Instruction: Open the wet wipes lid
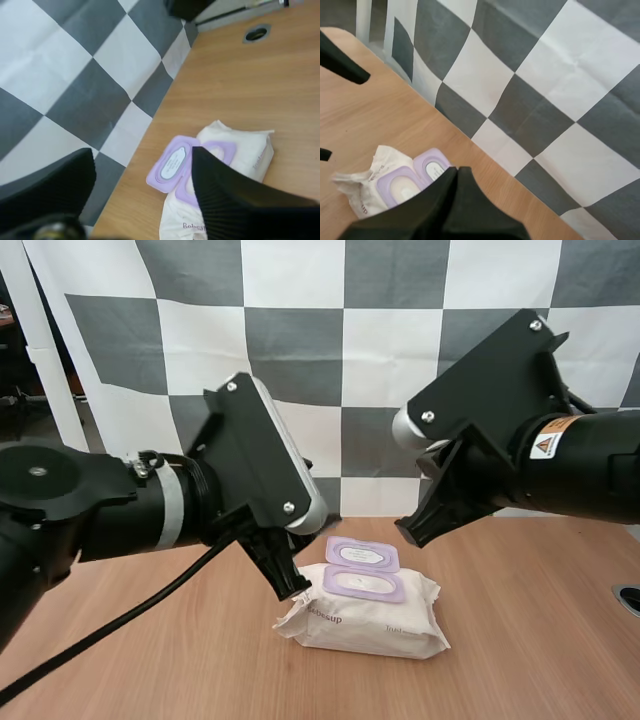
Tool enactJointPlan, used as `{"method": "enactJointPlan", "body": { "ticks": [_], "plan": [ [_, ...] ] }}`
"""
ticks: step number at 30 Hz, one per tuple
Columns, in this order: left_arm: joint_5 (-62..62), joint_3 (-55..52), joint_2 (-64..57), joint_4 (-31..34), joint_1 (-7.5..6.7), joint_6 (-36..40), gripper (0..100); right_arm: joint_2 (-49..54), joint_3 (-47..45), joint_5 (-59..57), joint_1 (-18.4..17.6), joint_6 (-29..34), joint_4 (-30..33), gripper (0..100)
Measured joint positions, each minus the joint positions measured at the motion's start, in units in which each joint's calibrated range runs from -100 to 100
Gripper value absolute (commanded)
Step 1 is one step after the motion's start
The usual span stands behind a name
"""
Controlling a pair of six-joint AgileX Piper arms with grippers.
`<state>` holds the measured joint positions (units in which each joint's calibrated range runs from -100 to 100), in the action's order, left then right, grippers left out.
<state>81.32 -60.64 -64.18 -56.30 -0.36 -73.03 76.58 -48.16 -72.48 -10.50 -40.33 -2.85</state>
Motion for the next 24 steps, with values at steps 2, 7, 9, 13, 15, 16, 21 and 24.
{"method": "enactJointPlan", "body": {
  "ticks": [2, 7, 9, 13, 15, 16, 21, 24],
  "plan": [
    [-0.18, 1.74, -3.64, 0.00, 0.00, 3.06, 0, 2.06, 0.29, 2.29, 0.00, 0.00, -0.15, 0],
    [-8.36, 4.65, -13.34, 0.21, 0.00, 10.99, 0, 8.24, 0.29, 6.94, 0.00, 1.97, -0.04, 0],
    [-14.02, 4.50, -16.78, 2.19, 0.00, 14.17, 0, 10.96, 0.29, 8.49, 0.10, 3.81, 0.09, 0],
    [-23.83, 2.65, -24.51, 7.81, 0.00, 20.19, 0, 15.32, -0.66, 14.07, 1.47, 7.61, 1.55, 0],
    [-29.40, 0.25, -28.53, 11.40, 0.00, 23.32, 0, 16.89, -2.74, 19.40, 2.33, 9.33, 2.33, 0],
    [-32.12, -1.36, -30.14, 12.79, 0.00, 24.61, 0, 17.61, -4.17, 22.20, 2.78, 9.98, 2.85, 0],
    [-39.30, -5.68, -34.56, 15.67, -0.07, 28.65, 0, 18.89, -10.87, 31.97, 3.82, 10.51, 2.85, 0],
    [-47.65, -11.32, -35.80, 16.12, -0.80, 33.38, 0, 19.16, -16.70, 40.26, 3.82, 10.51, 2.85, 0]
  ]
}}
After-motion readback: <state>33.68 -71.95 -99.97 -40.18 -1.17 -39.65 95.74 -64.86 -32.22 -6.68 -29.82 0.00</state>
